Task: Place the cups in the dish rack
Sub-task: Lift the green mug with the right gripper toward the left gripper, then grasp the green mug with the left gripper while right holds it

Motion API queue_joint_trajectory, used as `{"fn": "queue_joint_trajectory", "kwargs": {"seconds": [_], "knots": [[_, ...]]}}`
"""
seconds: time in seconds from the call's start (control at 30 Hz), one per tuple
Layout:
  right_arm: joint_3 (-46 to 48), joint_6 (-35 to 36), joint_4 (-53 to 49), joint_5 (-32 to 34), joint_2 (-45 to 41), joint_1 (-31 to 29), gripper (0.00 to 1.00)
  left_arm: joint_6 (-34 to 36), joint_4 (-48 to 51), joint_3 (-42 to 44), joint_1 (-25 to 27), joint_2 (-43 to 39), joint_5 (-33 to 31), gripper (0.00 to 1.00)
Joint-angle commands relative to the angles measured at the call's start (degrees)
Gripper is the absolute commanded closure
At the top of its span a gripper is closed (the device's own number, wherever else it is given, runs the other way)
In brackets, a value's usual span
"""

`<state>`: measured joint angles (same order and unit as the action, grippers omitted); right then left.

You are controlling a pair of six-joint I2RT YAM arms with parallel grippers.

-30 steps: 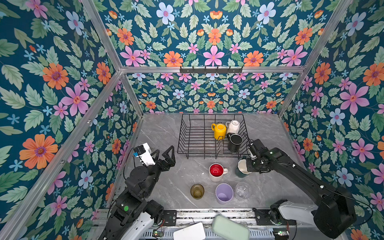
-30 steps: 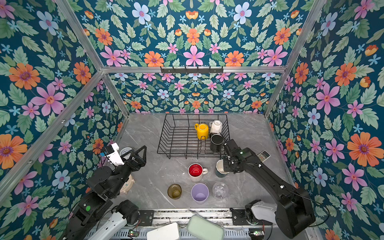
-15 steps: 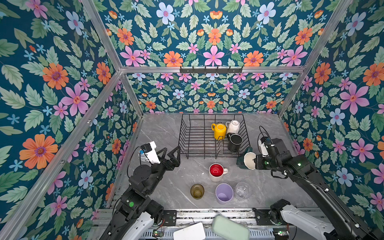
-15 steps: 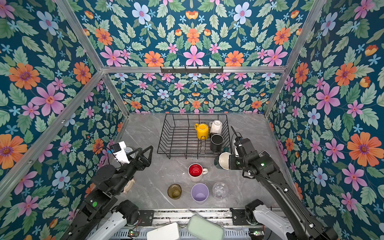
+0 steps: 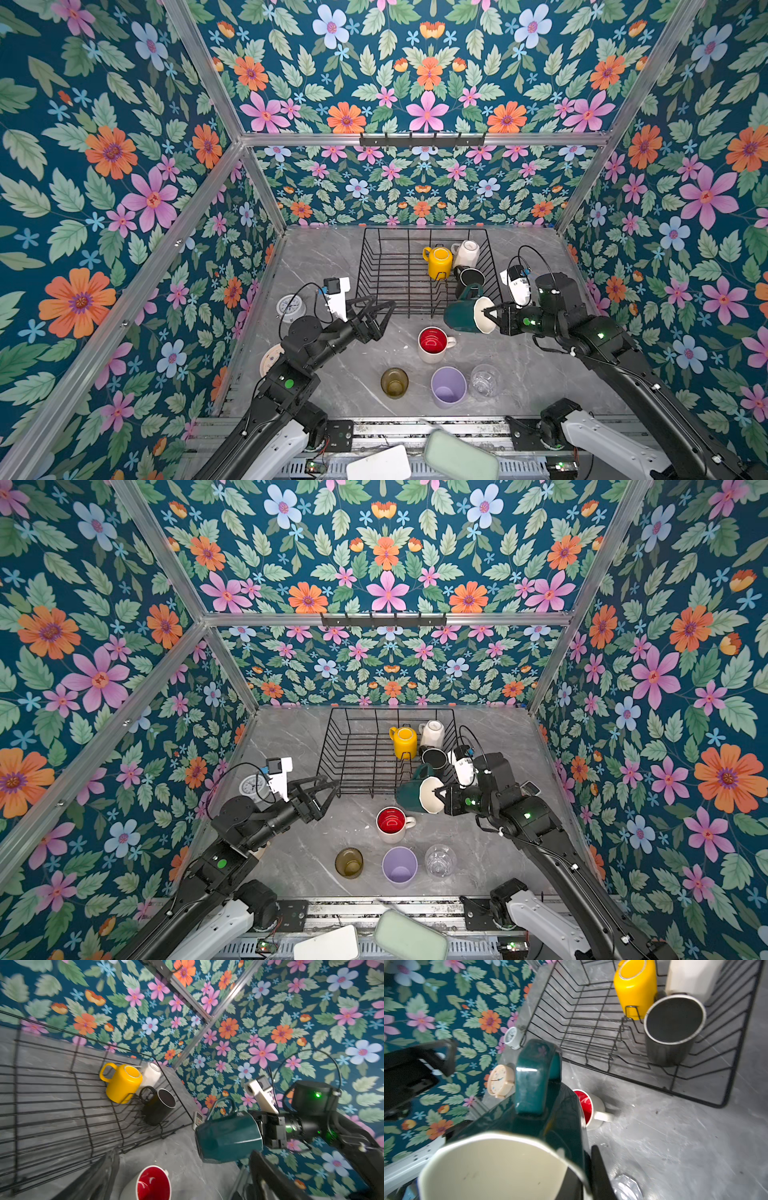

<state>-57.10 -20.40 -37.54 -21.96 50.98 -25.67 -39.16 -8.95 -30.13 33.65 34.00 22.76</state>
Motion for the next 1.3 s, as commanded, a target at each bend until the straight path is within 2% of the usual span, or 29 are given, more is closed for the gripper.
{"fn": "queue_joint_trajectory", "kwargs": {"seconds": [0.0,0.13,0.33,0.83,1.27], "knots": [[0.11,-0.94,11.87,-8.91,-0.18,-0.08,1.0,-3.71,-12.17,1.15,-0.07,2.3,11.6,0.02],[0.76,-2.62,16.84,-13.24,-0.18,-0.13,1.0,-6.37,-19.9,2.45,-0.07,4.64,17.0,0.02],[2.27,-5.35,24.63,-18.37,0.42,-1.1,1.0,-9.42,-27.77,4.26,-0.07,6.66,21.86,0.02],[2.61,-8.5,34.98,-21.66,5.27,-6.5,1.0,-14.36,-37.82,5.96,-0.07,9.68,27.42,0.02],[0.78,-9.07,40.6,-22.69,11.61,-12.63,1.0,-15.07,-39.56,6.52,-0.07,9.77,28.72,0.02]]}}
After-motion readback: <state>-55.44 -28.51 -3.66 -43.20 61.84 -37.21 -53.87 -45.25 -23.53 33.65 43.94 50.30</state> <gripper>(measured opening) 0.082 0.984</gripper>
